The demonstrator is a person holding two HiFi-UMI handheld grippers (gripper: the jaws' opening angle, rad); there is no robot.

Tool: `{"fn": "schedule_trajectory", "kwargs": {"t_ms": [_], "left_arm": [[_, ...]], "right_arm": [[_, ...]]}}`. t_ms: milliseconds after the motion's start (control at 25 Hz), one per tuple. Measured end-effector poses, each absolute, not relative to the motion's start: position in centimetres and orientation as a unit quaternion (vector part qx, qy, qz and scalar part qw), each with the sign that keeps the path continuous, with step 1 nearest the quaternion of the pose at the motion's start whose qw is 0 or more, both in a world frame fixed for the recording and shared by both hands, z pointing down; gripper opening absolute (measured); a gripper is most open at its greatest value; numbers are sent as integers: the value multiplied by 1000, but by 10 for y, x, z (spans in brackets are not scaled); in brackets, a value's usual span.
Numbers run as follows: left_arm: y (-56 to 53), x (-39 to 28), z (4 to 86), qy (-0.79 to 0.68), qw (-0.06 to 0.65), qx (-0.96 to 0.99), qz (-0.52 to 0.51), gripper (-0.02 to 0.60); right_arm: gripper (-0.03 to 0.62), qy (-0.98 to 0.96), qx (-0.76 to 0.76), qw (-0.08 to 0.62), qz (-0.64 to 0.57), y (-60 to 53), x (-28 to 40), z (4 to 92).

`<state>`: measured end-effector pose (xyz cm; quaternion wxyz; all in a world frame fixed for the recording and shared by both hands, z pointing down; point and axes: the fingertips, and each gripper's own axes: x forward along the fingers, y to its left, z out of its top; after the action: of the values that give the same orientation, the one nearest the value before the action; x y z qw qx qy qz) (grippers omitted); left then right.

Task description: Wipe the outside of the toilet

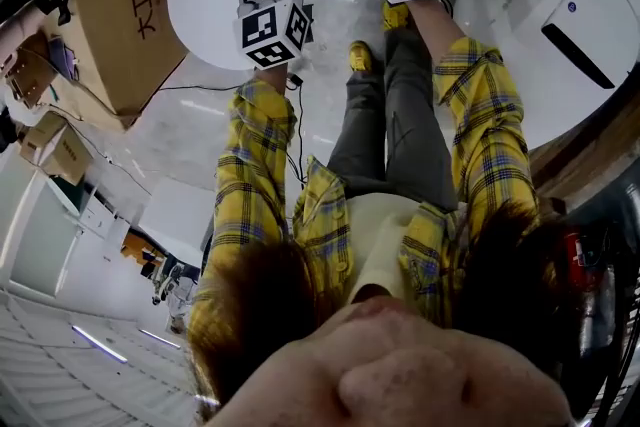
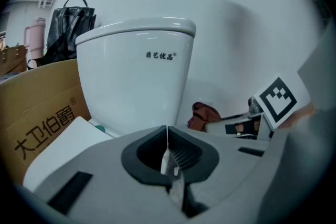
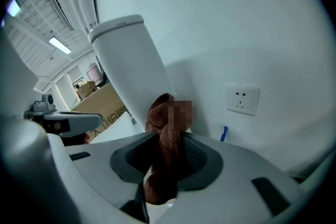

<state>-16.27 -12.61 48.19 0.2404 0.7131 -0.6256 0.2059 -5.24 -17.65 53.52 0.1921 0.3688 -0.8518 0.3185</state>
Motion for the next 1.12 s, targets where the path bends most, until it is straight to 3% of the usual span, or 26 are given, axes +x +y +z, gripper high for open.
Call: {"fn": "schedule_trajectory", "kwargs": {"t_ms": [640, 1120], "left_arm": [[-141, -168, 446, -650, 217, 708, 168, 9], [-149, -161, 452, -635, 210, 720, 186, 9]], "right_arm": [[123, -902, 358, 52, 235, -197, -59, 395], [123, -902, 348, 59, 249, -219, -83, 417]]}}
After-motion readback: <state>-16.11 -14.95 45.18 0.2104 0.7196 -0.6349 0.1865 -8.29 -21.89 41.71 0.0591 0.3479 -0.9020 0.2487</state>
